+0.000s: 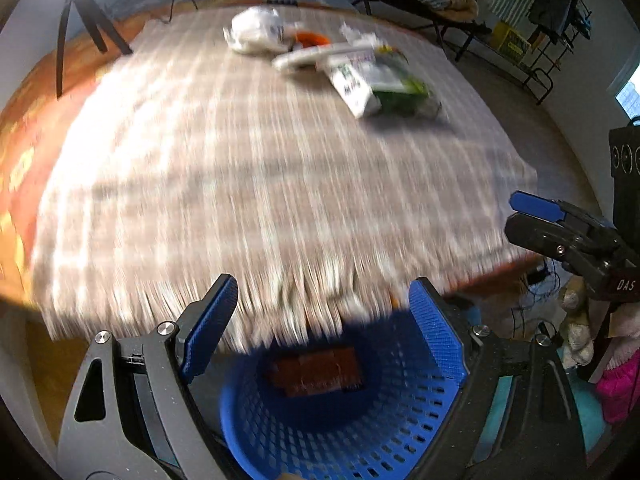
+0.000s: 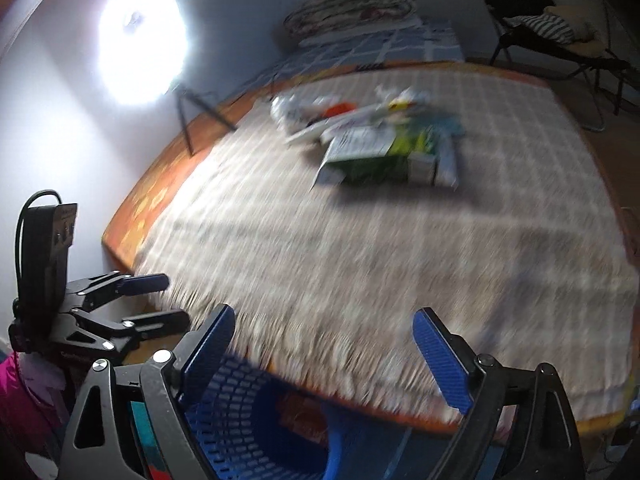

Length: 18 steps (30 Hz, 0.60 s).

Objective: Collect trash
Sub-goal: 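Move both tools back over the remaining trash on the bed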

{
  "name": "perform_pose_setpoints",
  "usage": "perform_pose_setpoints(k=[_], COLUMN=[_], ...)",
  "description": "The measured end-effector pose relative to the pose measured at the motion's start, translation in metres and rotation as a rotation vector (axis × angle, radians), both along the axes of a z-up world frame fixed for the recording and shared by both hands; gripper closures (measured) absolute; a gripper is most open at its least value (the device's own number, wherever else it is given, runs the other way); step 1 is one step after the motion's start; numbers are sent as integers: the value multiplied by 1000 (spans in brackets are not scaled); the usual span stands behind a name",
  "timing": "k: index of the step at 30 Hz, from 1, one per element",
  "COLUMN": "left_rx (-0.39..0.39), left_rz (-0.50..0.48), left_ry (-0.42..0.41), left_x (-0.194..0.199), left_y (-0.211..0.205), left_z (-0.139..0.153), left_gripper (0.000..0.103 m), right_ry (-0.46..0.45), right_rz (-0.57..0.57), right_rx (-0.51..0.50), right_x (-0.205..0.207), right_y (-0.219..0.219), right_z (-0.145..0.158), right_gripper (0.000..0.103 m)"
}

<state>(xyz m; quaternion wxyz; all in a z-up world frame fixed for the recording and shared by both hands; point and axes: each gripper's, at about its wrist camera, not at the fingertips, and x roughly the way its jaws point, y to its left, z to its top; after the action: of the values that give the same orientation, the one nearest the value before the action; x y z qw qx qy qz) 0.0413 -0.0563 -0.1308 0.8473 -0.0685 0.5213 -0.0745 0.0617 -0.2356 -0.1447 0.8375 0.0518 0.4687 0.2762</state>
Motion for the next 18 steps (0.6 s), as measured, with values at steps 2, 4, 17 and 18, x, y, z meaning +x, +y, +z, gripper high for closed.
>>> perform_pose_setpoints(k=[2, 4, 17, 18], left_rx=[6, 5, -25, -26], left_rz=[12, 30, 154, 161], left_ry=[-19, -39, -93, -95], left_x=[14, 32, 140, 149], left_y=[5, 12, 43, 45], left_z=[8, 17, 47, 47], left_gripper=[13, 13, 13, 13], right_ry=[-11, -19, -54, -54], right_rz=[-17, -29, -77, -82], right_rx=[-7, -8, -15, -20], right_x=[15, 29, 149, 159], right_y=[-4, -4, 2, 3], right_z=[7, 13, 32, 31], right_gripper=[11, 11, 10, 11])
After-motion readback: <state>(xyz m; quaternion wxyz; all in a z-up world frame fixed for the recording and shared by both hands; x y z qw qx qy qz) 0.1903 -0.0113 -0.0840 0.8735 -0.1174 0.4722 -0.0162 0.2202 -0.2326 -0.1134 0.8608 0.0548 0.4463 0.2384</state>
